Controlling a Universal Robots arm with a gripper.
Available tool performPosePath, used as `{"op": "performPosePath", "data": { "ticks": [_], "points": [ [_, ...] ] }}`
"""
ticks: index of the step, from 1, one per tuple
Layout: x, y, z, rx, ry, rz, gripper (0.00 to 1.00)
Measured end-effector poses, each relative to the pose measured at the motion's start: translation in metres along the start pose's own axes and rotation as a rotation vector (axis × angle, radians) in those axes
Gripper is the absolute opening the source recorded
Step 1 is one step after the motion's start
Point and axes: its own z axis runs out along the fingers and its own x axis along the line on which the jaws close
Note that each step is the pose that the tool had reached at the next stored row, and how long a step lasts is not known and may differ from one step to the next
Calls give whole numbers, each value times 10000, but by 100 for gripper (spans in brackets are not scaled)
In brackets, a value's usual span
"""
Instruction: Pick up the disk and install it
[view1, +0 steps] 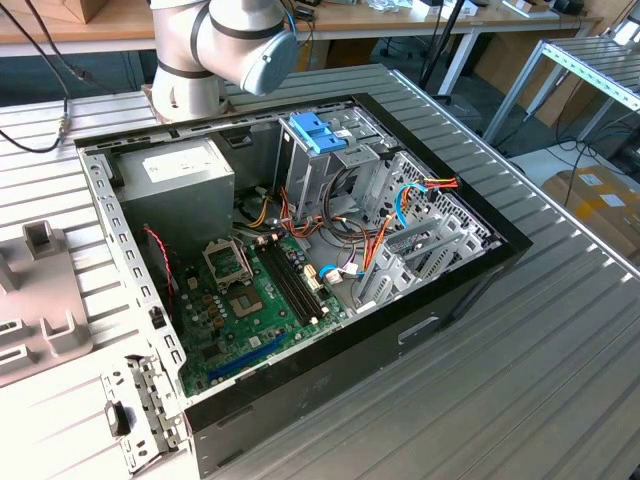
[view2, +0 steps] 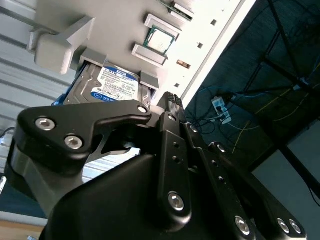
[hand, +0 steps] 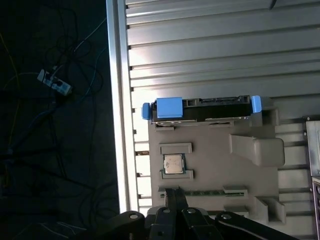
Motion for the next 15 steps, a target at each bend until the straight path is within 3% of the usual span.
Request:
{"op": "performPosePath", "data": {
  "ticks": [4,15],
  "points": [
    [-53,4,-1,0,0,2,11],
    [-317,36,-17,13,1,3,11]
  ]
}}
